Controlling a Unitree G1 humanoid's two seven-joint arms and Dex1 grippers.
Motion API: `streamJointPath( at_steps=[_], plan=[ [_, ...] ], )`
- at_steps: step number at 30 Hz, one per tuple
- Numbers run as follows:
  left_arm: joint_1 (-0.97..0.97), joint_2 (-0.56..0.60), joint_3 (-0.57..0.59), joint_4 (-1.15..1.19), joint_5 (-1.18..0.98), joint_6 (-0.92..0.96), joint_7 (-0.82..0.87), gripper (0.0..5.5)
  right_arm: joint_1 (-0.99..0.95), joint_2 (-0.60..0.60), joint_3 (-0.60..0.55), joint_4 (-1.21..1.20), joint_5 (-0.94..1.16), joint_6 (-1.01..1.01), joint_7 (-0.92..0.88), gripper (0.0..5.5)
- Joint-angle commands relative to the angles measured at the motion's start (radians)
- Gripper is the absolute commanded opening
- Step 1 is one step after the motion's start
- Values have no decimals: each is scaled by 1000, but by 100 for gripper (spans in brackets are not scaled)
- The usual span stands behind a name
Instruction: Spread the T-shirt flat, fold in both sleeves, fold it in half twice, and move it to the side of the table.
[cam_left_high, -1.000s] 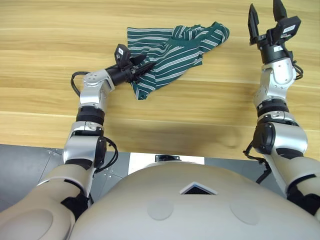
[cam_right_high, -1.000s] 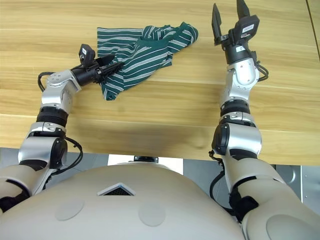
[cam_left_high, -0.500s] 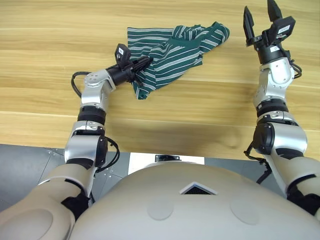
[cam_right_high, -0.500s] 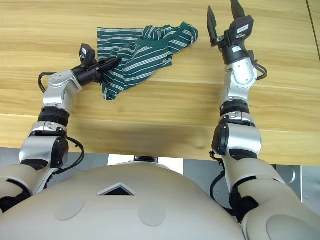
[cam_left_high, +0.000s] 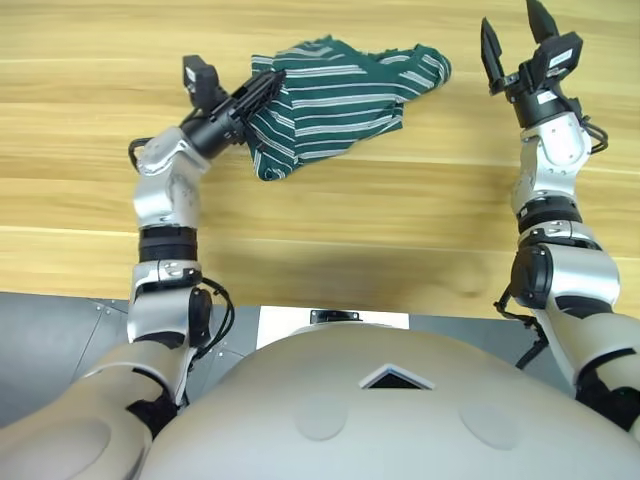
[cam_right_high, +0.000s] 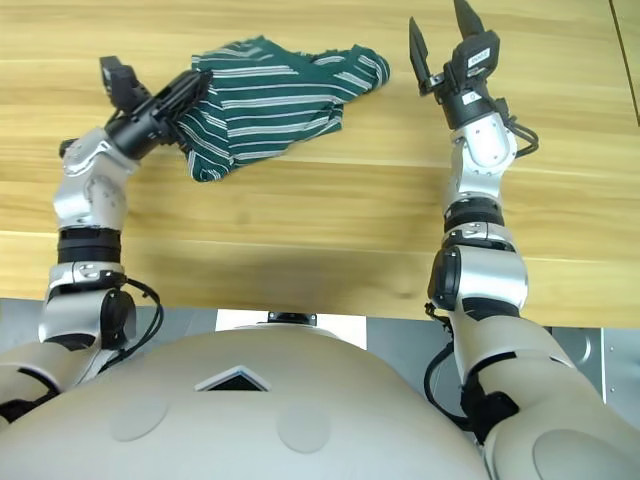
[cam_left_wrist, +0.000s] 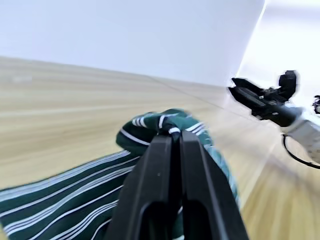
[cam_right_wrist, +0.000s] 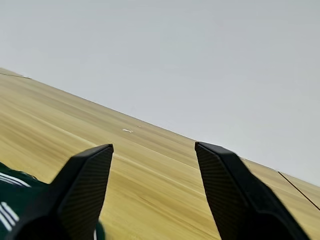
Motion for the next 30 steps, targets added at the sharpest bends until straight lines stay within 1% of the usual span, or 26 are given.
streamJointPath(
  at_steps=[1, 3, 5, 8, 10, 12, 17, 22, 24, 27, 30],
  plan=[
    [143, 46, 40, -276, -86, 71, 30, 2, -10, -1, 22, 8, -18, 12, 15, 305],
    [255, 66, 58, -429, -126, 83, 31, 2, -1, 6, 45, -1, -13, 23, 77, 305],
    [386, 84, 84, -541, -145, 69, 20, 2, 13, 17, 53, -28, 49, 74, 222, 305],
    [586, 95, 142, -626, -168, 23, -19, 2, 25, -1, 65, -54, 110, 175, 437, 305],
    [696, 92, 177, -634, -180, -10, -56, 2, 26, -14, 70, -66, 143, 251, 562, 305],
    [767, 85, 202, -594, -176, -45, -82, 2, 25, -28, 70, -78, 162, 313, 648, 305],
    [838, 81, 223, -455, -153, -125, -116, 2, 90, -39, 102, -192, 185, 400, 809, 305],
    [793, 79, 210, -313, -111, -180, -105, 2, 126, -88, 203, -197, 80, 396, 869, 305],
    [771, 78, 208, -276, -107, -191, -97, 2, 106, -103, 241, -167, 16, 369, 849, 305],
    [751, 81, 214, -254, -119, -190, -97, 2, 48, -117, 335, -90, -157, 286, 726, 305],
    [733, 89, 213, -241, -124, -184, -101, 2, -6, -93, 374, -39, -206, 246, 680, 305]
  ],
)
